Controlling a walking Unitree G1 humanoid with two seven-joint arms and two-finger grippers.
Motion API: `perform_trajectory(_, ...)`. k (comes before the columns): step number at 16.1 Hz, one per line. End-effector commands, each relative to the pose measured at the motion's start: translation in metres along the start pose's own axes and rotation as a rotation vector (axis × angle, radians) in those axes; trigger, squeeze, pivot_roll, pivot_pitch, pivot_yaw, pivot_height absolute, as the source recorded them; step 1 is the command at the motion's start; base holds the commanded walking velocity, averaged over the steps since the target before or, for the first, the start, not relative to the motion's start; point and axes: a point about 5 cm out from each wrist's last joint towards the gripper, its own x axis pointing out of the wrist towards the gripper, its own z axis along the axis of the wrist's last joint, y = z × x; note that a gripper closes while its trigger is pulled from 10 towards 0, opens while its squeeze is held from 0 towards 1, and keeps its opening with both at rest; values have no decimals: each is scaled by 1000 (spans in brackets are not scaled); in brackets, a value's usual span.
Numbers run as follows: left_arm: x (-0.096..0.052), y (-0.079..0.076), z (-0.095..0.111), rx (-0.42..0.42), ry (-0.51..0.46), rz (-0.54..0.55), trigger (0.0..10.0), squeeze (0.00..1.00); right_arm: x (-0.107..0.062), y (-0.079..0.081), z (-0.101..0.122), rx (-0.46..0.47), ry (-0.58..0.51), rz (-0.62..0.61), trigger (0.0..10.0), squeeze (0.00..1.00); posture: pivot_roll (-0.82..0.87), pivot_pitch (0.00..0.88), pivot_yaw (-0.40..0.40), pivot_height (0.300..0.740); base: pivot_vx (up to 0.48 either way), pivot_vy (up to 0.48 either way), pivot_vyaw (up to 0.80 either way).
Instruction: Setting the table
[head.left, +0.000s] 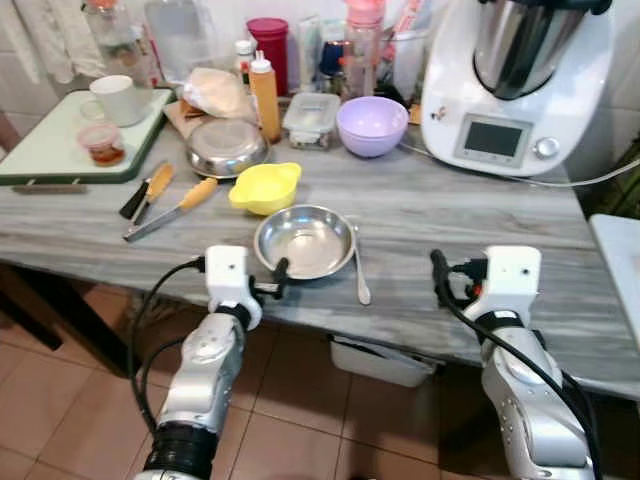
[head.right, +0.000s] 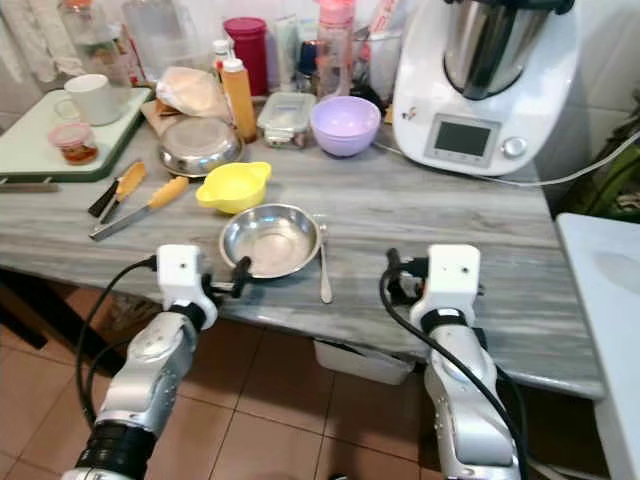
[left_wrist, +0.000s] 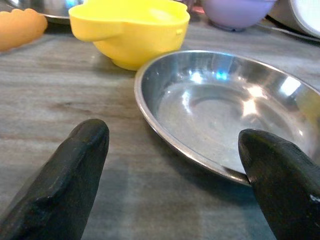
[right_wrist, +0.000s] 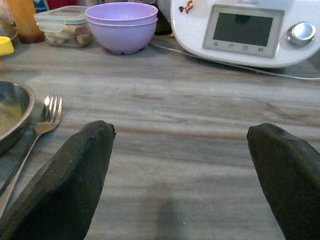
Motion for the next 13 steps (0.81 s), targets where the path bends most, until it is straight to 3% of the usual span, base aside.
perform_trajectory(1, 0, 2, 0, 12, 6, -2, 10000, 0, 0, 2, 4, 5, -21, 4, 10000, 0, -204, 47, 71, 740, 0, 0, 0)
perform_trajectory(4, 1, 1, -1, 15, 7, -11, 10000, 0, 0, 2, 5, 3, -28, -1, 10000, 0, -207, 47, 75, 740, 0, 0, 0)
perform_trajectory(13, 1, 1, 3, 28, -5, -25, 10000, 0, 0, 6, 17, -37, -108, 6, 10000, 0, -199, 48, 82, 740, 0, 267, 0)
